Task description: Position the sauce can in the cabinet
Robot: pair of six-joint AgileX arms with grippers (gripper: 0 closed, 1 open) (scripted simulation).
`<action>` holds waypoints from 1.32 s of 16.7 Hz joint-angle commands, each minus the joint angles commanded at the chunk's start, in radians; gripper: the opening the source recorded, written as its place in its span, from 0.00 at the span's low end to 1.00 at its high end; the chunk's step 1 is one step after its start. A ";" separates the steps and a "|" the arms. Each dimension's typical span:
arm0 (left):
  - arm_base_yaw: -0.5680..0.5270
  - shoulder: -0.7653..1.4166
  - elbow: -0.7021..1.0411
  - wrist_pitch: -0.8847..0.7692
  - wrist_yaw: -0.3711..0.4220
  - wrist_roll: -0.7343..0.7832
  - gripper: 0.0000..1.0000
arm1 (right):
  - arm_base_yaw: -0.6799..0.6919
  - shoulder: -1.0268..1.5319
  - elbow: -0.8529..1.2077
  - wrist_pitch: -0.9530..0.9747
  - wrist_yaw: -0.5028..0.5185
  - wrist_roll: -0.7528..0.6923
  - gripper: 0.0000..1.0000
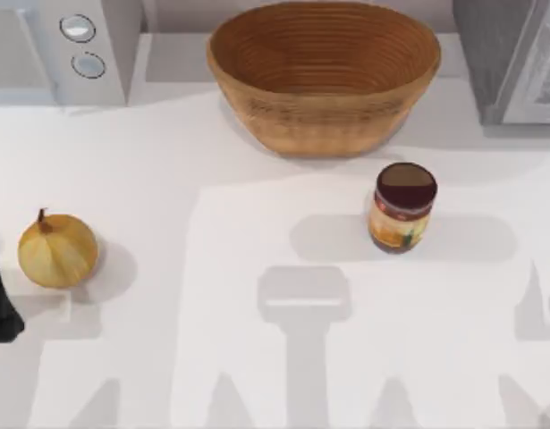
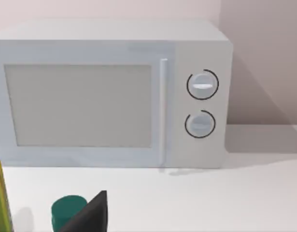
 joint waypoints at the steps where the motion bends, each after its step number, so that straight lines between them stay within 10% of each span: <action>1: 0.000 0.000 0.000 0.000 0.000 0.000 1.00 | 0.000 0.000 0.000 0.000 0.000 0.000 1.00; 22: 0.000 0.000 0.000 0.000 0.000 0.000 1.00 | -0.008 0.857 0.512 -0.277 -0.521 -0.640 1.00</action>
